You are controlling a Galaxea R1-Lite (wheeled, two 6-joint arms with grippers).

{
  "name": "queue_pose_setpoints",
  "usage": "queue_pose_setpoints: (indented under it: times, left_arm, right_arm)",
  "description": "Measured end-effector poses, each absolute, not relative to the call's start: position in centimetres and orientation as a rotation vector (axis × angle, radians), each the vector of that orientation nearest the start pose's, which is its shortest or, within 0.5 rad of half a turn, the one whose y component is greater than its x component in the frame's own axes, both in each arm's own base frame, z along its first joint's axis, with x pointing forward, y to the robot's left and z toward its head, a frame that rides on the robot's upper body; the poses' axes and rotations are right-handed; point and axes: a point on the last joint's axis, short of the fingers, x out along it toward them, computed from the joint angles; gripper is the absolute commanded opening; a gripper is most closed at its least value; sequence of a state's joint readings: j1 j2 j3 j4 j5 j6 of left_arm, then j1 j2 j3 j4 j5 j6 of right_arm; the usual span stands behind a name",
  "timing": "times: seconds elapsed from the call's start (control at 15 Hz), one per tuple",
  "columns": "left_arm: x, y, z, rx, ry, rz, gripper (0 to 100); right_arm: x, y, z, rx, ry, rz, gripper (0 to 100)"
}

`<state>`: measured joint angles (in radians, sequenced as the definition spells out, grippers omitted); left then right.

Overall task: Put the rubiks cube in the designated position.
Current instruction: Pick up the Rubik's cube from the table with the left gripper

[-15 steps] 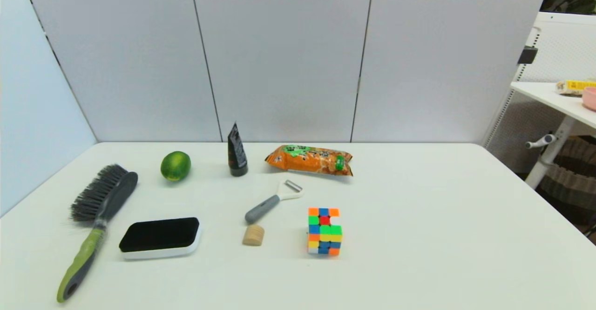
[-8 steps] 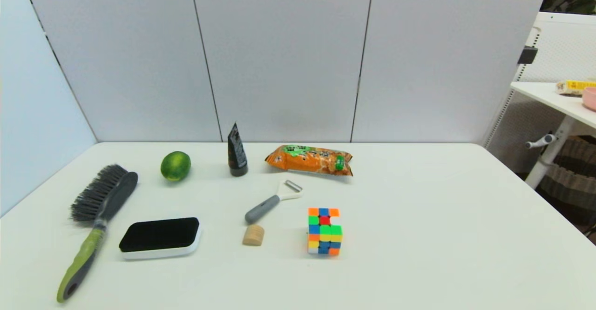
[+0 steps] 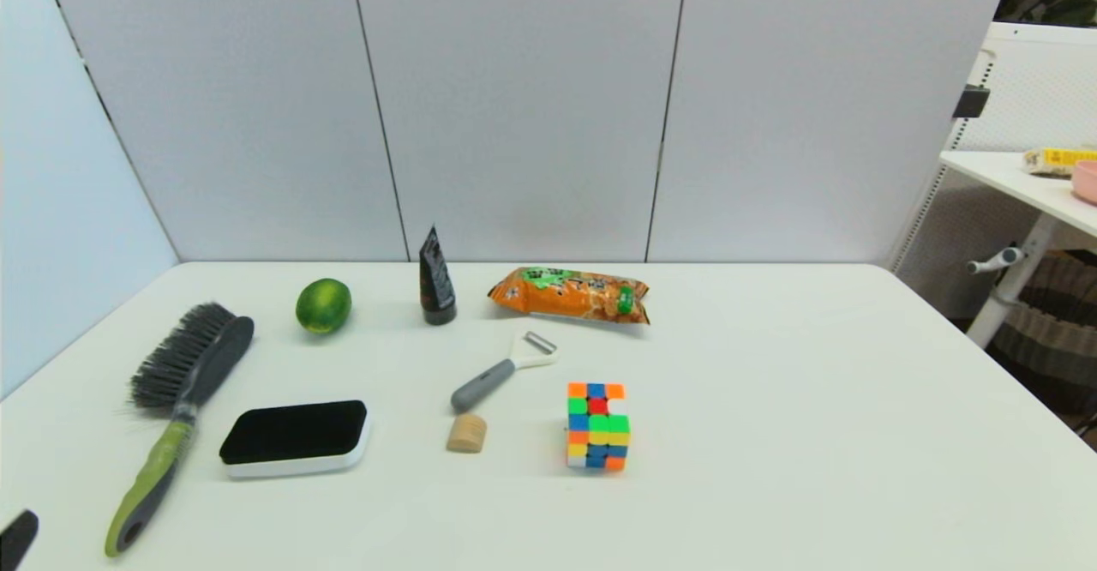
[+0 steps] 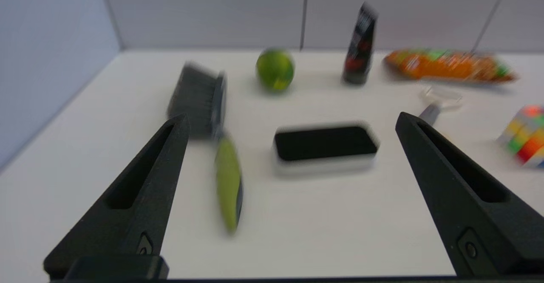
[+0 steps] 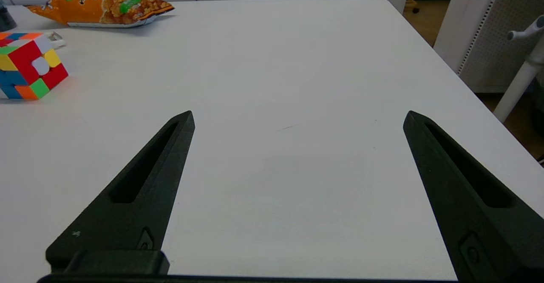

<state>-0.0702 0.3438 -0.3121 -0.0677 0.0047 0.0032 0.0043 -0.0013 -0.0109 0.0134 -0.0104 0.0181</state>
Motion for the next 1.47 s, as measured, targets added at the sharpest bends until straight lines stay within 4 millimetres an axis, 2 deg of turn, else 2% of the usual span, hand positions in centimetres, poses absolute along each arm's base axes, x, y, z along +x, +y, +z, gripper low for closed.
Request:
queue_pose_setpoints:
  times: [0.13,0.33,0.47,0.53,0.73,1.0,1.2,1.47]
  left_arm:
    - [1.7,-0.2,22.9,0.000,-0.063,-0.118,100]
    - [6.5,-1.1,30.2,0.011,-0.089,-0.168,100]
    - [10.5,-2.0,32.9,0.033,-0.081,-0.204,100]
    - [12.7,-2.6,33.5,0.044,-0.069,-0.251,100]
    - [18.2,-4.5,33.2,0.081,-0.046,-0.530,100]
    - [23.7,-6.7,30.3,0.131,0.023,-0.997,100]
    - [25.9,-9.3,27.5,0.120,0.070,-1.304,100]
    - [27.1,-13.6,22.9,0.180,0.212,-1.364,100]
  right_arm:
    - [-2.4,0.0,7.7,0.018,0.001,-0.007,100]
    - [-2.4,0.0,7.7,0.018,0.001,-0.007,100]
    - [-2.4,0.0,7.7,0.018,0.001,-0.007,100]
    - [-2.4,0.0,7.7,0.018,0.001,-0.007,100]
    - [-2.4,0.0,7.7,0.018,0.002,-0.007,100]
    - [-2.4,0.0,7.7,0.018,0.001,-0.007,100]
    - [-2.4,0.0,7.7,0.018,0.002,-0.006,100]
    - [-2.4,0.0,7.7,0.018,0.002,-0.007,100]
